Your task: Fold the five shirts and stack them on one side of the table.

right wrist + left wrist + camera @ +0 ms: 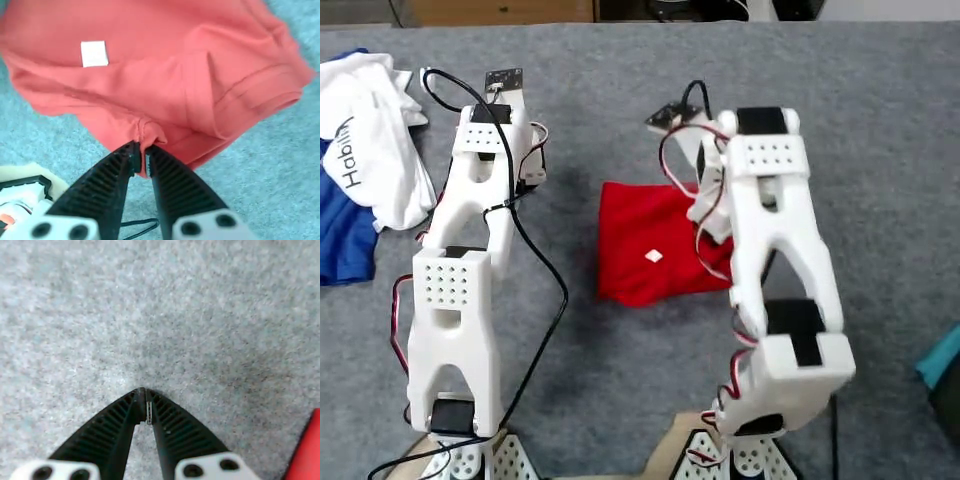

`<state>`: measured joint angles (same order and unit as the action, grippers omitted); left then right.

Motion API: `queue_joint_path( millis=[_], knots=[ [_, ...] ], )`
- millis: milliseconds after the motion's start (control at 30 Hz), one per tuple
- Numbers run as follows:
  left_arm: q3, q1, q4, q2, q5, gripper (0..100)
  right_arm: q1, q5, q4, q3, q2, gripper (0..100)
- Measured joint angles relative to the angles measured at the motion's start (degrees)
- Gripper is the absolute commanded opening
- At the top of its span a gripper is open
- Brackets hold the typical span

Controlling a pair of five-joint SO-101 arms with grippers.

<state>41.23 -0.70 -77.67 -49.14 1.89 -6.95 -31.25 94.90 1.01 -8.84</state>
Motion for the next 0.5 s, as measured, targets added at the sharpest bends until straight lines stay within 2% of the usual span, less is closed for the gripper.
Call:
queue_joint_path(
  millis=[300, 500],
  knots=[
    [0.00, 0.00, 0.00, 0.00, 0.00, 2, 3.78, -4.04, -8.00, -16.53, 8.88, 1.6],
    [0.00, 0.00, 0.00, 0.00, 0.00, 2, 8.18, -7.21, -8.88, -18.11, 13.54, 18.6]
  ],
)
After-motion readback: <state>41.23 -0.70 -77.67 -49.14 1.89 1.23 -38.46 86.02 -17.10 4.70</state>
